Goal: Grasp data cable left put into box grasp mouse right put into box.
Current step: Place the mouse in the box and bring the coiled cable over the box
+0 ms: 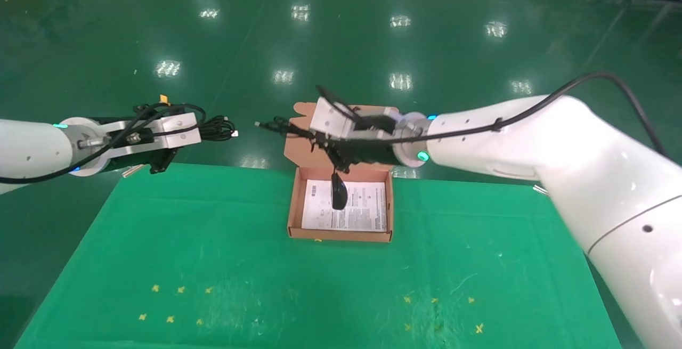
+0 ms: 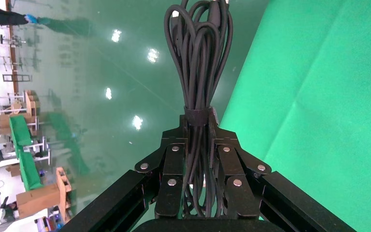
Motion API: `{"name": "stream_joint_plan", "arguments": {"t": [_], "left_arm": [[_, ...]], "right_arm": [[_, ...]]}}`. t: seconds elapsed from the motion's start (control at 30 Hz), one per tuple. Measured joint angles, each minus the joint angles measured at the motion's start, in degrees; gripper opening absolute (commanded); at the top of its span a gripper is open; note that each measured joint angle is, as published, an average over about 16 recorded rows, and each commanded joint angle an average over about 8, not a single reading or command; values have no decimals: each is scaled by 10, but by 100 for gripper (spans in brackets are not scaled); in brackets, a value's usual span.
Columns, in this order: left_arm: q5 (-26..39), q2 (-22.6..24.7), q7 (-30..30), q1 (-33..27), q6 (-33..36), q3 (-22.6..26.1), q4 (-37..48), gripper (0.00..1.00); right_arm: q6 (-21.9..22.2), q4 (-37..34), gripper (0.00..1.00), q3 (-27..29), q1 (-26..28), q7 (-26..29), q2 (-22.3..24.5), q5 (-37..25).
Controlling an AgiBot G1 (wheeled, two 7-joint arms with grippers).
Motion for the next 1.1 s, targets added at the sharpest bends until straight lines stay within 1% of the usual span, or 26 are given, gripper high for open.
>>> {"name": "stream_joint_plan", "arguments": {"t": [0.27,0.6,0.83,1.07,1.1], "left_arm": [[2,0,-3,1,1,0,-3,0],[3,0,-3,1,1,0,-3,0],[3,0,-3,1,1,0,-3,0],[3,0,-3,1,1,0,-3,0],[3,0,-3,1,1,0,-3,0]], "right_arm": [[39,0,0,-53,-13,4,-3,49],[93,-27,0,-115,-31,41,-3,112],[115,-57,0,-160,-40,74,-3,137],[127,-66,0,-205,-42,106,-4,150],[129,-65,2,-210,-42,110,-4,151]]}}
